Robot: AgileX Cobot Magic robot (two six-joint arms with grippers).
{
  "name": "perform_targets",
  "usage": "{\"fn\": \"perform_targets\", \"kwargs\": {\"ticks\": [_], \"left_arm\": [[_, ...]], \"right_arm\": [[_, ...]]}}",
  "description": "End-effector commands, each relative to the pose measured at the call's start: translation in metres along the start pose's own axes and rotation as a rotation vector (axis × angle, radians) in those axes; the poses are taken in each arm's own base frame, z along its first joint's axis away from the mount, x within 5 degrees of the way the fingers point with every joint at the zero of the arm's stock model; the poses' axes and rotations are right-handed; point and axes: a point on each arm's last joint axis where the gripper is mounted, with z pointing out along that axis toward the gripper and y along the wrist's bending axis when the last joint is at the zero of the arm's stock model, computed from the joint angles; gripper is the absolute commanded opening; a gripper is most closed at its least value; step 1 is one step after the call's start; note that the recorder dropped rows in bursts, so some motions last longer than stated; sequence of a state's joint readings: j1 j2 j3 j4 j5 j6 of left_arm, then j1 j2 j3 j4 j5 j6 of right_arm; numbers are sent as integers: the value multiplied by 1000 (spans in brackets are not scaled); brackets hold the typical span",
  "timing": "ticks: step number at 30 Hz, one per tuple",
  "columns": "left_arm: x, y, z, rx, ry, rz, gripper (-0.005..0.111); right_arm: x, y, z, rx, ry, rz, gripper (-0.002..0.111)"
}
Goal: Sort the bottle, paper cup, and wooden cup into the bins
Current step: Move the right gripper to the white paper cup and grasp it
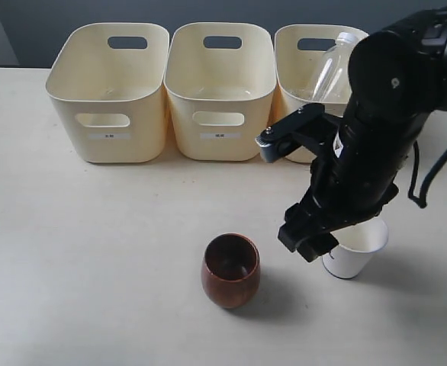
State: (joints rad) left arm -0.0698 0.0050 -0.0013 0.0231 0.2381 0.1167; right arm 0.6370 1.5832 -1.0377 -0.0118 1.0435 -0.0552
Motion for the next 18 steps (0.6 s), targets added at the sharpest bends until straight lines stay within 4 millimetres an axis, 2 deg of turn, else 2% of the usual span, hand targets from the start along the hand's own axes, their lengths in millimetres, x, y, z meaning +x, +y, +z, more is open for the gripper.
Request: {"fn": "perform_targets", "kwargs": {"ticks": [1,7,13,18], "left_arm": [[0,0,0,4,-3,-4,0],[0,0,0,4,-3,-4,0],[0,0,0,4,-3,-4,0],[0,0,0,4,-3,-4,0]], "right_arm": [[-5,-2,15,22,20,-23,72],[-10,-2,27,23,32,-26,71],[-11,-2,36,21,66,-27,57],[-12,-2,45,16,101,-25,56]]}}
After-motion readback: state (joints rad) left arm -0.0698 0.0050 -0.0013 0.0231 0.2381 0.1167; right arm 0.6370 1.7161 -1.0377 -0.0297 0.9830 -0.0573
